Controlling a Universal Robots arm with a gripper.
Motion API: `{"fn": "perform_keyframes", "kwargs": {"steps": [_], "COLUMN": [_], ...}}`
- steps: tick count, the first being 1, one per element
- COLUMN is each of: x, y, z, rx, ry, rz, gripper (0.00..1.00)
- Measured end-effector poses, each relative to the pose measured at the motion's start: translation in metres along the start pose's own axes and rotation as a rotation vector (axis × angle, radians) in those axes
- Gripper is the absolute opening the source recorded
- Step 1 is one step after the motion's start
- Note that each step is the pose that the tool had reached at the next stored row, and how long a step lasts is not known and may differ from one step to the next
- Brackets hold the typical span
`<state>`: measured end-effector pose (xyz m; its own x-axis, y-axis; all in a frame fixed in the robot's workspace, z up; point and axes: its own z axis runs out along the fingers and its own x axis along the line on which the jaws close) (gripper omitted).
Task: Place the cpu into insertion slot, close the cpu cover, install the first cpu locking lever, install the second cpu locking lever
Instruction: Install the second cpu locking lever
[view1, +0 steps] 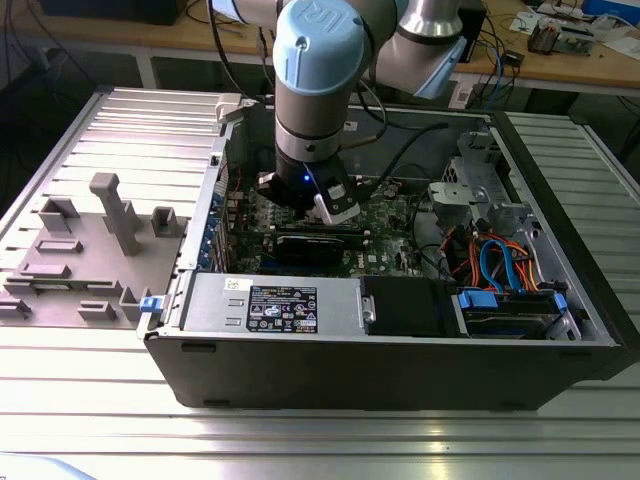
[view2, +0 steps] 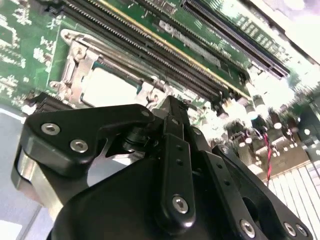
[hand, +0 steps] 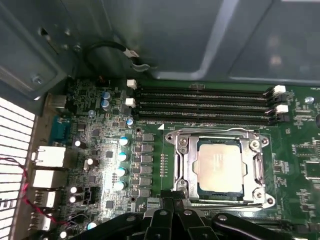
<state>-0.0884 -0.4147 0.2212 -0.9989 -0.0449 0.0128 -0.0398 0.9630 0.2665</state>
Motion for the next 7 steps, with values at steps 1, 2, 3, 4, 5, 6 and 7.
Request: {"fn": "perform_keyframes", "kwargs": {"steps": [1, 2, 3, 4, 5, 6, 7], "x": [0.0003, 0.0002, 0.0002, 0.0003, 0.0003, 0.0003, 0.0003], "y": [0.0003, 0.0005, 0.0005, 0.0005, 0.0005, 0.0005, 0.0005], "z": [-0.0012, -0.0017, -0.0017, -0.0018, -0.0018, -0.0018, -0.0018], "rx": [0.0001, -0.0002, -0.0002, 0.0000, 0.0000, 0.0001, 0.0000], "ry": [-0.0001, 0.0000, 0.0000, 0.0003, 0.0004, 0.0005, 0.0005], "rz": [0.000, 0.000, 0.000, 0.000, 0.000, 0.000, 0.000], "gripper": [0.11, 0.11, 0.11, 0.11, 0.11, 0.11, 0.11]}}
